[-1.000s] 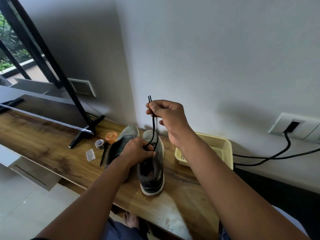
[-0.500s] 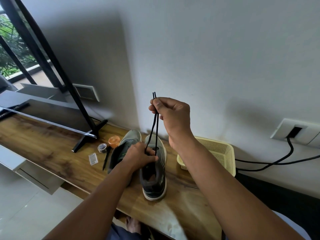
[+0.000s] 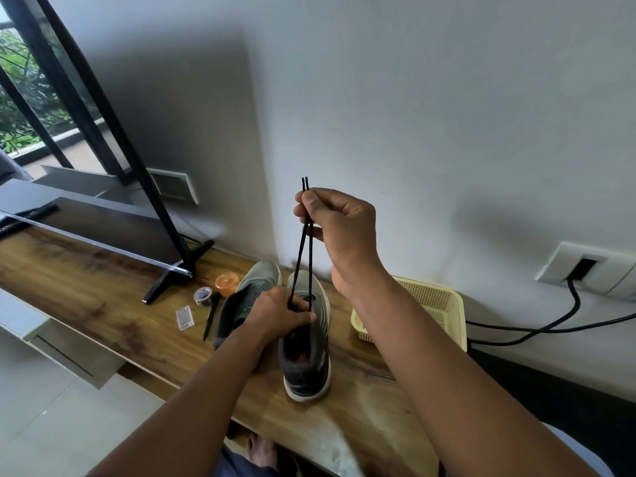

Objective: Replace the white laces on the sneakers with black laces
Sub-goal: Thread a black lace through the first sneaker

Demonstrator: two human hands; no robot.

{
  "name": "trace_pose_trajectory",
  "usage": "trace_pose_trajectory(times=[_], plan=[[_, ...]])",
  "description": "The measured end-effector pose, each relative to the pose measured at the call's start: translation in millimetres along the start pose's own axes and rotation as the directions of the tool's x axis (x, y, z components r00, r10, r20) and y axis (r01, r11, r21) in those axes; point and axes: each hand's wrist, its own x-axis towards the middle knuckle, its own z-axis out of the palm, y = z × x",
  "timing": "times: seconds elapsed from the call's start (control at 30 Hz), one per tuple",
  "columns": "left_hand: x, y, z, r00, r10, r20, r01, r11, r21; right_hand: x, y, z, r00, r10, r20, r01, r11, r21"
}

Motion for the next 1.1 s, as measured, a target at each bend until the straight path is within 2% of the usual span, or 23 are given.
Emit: trace_pose_trajectory(times=[0.13, 0.43, 0.53, 0.73, 0.9, 1.03, 1.1], plan=[[-2, -1, 0, 1.0, 0.0, 0.007, 0.0, 1.0, -0.027, -1, -2, 1, 0.995, 0.091, 0.034, -0.096, 0.983, 0.156], [-2, -2, 4, 1.0, -0.011, -0.025, 0.01, 0.999, -0.04, -1, -1, 4, 0.998, -0.055, 0.018, 0.054, 0.998, 0.027], [-1, -2, 5, 1.0, -0.024, -0.013, 0.024, 1.0, -0.014, -4, 3, 11, 0.999, -0.028, 0.033, 0.025, 0.996, 0.084], [-2, 2, 11, 0.992, -0.066, -0.11, 0.066, 0.998, -0.004, -15, 16, 40, 0.996, 0.026, 0.081, -0.042, 0.978, 0.205], [4, 14, 9, 0.983, -0.181, 0.014, 0.177, 0.971, 0.162, -20, 21, 57, 0.994, 0.049, 0.102, -0.071, 0.973, 0.219], [-3, 8, 9, 0.994, -0.094, -0.053, 0.094, 0.996, -0.007, -20, 20, 55, 0.995, 0.013, 0.097, -0.027, 0.989, 0.145], [-2, 3, 10, 0.993, -0.102, -0.064, 0.099, 0.994, -0.048, -18, 16, 49, 0.996, -0.006, 0.088, -0.004, 0.994, 0.112]])
